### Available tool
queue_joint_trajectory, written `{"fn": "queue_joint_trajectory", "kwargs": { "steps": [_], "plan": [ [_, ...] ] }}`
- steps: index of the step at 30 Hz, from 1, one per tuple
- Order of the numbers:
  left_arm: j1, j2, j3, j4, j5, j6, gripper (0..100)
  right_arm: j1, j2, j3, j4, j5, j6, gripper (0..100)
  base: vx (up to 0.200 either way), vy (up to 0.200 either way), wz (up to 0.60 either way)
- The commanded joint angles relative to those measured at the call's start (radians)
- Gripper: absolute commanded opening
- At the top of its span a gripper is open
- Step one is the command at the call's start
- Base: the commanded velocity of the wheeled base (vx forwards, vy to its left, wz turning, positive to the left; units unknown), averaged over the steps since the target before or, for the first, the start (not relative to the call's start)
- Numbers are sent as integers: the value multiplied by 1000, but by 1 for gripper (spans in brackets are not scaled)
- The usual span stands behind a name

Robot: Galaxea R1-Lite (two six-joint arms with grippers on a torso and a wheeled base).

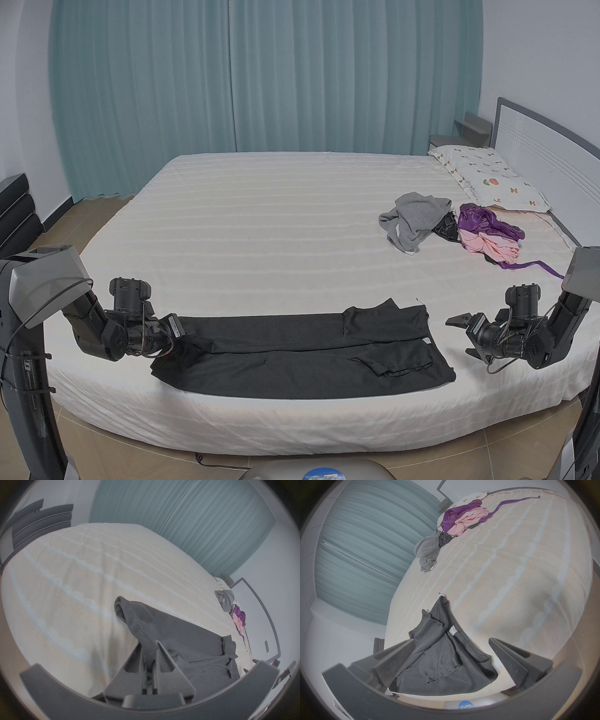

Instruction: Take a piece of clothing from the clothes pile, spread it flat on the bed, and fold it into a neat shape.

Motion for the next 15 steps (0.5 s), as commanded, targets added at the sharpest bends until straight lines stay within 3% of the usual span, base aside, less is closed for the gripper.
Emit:
{"fn": "queue_joint_trajectory", "kwargs": {
  "steps": [1,6,15],
  "plan": [
    [-23,-48,6,1,8,0,0,-1,0,1,-1,0,1,100,0,-200,0],
    [-56,-79,-4,8,45,0,0,2,0,1,-1,0,1,100,0,-200,0],
    [-176,-134,-132,198,112,0,0,11,6,10,-1,0,-2,100,0,-200,0]
  ]
}}
